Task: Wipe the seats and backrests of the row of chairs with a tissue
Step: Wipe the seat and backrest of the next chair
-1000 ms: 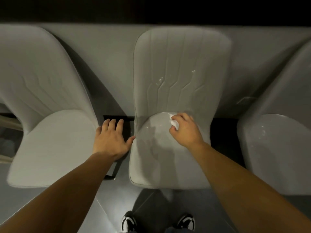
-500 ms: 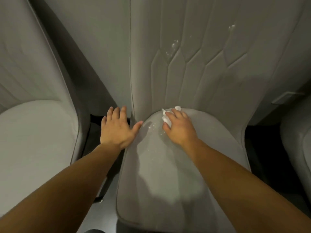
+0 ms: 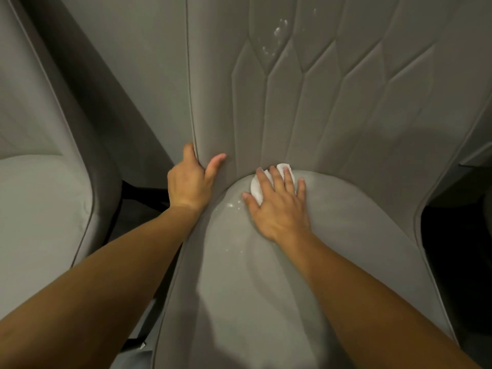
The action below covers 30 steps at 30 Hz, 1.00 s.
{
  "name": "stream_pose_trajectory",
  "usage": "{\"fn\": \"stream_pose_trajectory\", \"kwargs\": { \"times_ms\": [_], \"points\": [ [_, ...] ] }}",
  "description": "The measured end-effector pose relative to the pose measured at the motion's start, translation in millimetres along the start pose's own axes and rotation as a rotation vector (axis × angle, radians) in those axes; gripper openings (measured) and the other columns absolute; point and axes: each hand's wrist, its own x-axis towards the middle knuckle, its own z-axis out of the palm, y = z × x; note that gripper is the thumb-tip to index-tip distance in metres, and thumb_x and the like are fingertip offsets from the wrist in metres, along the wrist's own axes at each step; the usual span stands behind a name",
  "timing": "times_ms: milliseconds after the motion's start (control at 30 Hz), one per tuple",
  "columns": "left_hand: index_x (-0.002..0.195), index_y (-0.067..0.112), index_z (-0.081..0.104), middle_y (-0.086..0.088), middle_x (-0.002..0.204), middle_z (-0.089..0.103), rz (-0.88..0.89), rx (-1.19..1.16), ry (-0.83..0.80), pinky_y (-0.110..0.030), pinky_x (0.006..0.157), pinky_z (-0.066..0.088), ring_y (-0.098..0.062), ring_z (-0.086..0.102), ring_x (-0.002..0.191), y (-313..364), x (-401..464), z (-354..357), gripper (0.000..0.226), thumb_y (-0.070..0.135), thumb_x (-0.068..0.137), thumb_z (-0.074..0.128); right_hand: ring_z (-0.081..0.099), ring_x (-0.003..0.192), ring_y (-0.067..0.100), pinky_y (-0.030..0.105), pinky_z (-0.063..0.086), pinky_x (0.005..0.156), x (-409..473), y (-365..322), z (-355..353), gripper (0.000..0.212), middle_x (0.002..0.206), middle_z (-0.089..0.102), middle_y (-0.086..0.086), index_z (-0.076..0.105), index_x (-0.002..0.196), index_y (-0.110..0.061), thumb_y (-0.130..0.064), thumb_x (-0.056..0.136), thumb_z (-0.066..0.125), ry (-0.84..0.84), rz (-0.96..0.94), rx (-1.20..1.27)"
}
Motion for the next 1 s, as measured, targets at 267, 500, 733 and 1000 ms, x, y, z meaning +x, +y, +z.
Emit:
{"fn": "stream_pose_trajectory", "kwargs": {
  "times_ms": [267,500,733,1000],
  "points": [
    [0.101,0.011,0.047,-0.010,0.083,0.064,0.050,0.022,0.040,-0.046,0.071,0.049,-0.038,0.060,0.079,-9.5,1.5,2.4,0.054,0.065,0.090,0.048,-0.001,0.155,0.029,0.052,-0.011,0.121,-6.9,-4.7,0.1,0.077,0.165,0.021,0.006,0.037,0.153,-0.019,-0.067,0.095,0.021,0.168,-0.014,-0.083],
    [0.095,0.013,0.039,-0.001,0.068,0.050,0.081,0.106,0.016,-0.035,0.059,0.031,-0.025,0.046,0.064,-4.4,0.7,-6.4,0.046,0.059,0.095,0.044,-0.005,0.154,0.016,0.043,-0.004,0.124,3.4,-31.4,-13.6,0.095,0.169,0.007,0.003,0.012,0.160,-0.014,-0.078,0.091,0.024,-0.158,0.050,0.042],
    [0.112,0.003,0.048,-0.021,0.085,0.066,0.145,0.117,0.030,-0.044,0.066,0.045,-0.044,0.062,0.081,-8.4,3.9,-2.8,0.061,0.061,0.095,0.041,0.003,0.154,0.013,0.037,0.005,0.125,-19.6,-70.3,-6.1,0.084,0.168,0.012,0.000,0.021,0.159,-0.017,-0.069,0.095,0.034,-0.183,-0.097,0.106],
    [0.106,0.006,0.049,-0.019,0.083,0.067,0.170,0.097,0.042,-0.044,0.065,0.046,-0.043,0.062,0.077,-12.2,4.4,2.6,0.056,0.061,0.095,0.040,-0.001,0.154,0.016,0.059,-0.005,0.117,-25.3,-29.5,-12.9,0.072,0.168,0.005,-0.010,0.020,0.156,-0.041,-0.075,0.093,0.027,-0.136,-0.111,-0.077]
  ]
}}
